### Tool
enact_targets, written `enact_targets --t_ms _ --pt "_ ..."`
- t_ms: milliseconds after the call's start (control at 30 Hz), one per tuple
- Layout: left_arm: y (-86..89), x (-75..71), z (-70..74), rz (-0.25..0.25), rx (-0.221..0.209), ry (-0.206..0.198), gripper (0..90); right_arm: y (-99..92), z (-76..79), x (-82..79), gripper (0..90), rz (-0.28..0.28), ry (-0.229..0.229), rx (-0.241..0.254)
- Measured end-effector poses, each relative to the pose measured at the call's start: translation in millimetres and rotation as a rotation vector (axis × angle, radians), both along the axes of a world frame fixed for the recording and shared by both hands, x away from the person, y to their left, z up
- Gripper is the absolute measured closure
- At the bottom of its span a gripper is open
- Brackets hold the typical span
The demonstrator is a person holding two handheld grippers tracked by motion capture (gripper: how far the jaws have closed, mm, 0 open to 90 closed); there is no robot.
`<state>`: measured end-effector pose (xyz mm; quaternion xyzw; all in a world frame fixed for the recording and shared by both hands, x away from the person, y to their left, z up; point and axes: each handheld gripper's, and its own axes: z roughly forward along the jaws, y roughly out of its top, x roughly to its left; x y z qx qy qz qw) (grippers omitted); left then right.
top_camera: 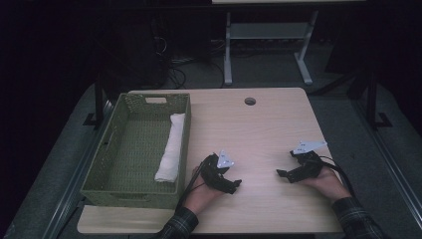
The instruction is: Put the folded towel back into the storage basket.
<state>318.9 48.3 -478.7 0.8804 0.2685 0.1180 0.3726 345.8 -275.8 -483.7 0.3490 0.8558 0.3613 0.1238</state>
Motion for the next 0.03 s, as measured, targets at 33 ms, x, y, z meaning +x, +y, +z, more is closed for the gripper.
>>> enact_targets --t_ms 33 --pt "0.0 -0.5 -0.1 0.008 -0.001 0.000 12.3 0.0 0.0 0.0 2.8 0.000 0.000 0.000"
